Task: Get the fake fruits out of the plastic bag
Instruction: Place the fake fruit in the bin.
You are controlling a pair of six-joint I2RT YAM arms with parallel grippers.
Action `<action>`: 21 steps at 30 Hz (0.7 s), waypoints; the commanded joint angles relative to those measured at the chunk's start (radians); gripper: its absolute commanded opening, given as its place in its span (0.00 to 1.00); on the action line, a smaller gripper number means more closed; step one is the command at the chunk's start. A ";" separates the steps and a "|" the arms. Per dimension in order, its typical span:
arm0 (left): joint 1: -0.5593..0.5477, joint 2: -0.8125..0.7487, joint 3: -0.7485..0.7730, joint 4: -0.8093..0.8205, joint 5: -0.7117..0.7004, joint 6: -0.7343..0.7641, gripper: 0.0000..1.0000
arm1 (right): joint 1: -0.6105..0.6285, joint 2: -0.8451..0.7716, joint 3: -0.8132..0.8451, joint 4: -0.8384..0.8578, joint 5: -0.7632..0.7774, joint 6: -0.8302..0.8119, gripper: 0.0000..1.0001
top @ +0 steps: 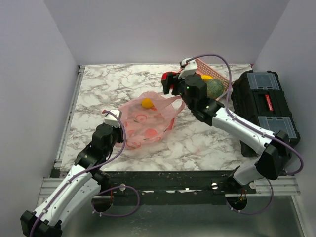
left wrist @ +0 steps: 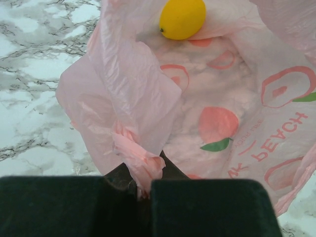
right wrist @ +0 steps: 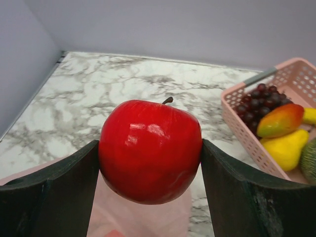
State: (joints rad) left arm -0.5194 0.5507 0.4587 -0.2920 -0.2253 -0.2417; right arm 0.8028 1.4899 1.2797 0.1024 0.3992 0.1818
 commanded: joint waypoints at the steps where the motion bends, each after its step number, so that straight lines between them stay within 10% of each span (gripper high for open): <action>1: -0.004 -0.014 -0.017 0.018 -0.006 -0.011 0.00 | -0.102 -0.036 0.015 -0.099 -0.016 0.085 0.01; 21: -0.004 -0.017 0.013 0.026 0.086 0.052 0.00 | -0.613 0.224 0.060 -0.156 -0.238 0.236 0.01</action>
State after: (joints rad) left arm -0.5194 0.5369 0.4465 -0.2787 -0.1940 -0.2047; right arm 0.2379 1.6295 1.2499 -0.0280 0.2520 0.3717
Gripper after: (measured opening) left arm 0.003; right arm 0.756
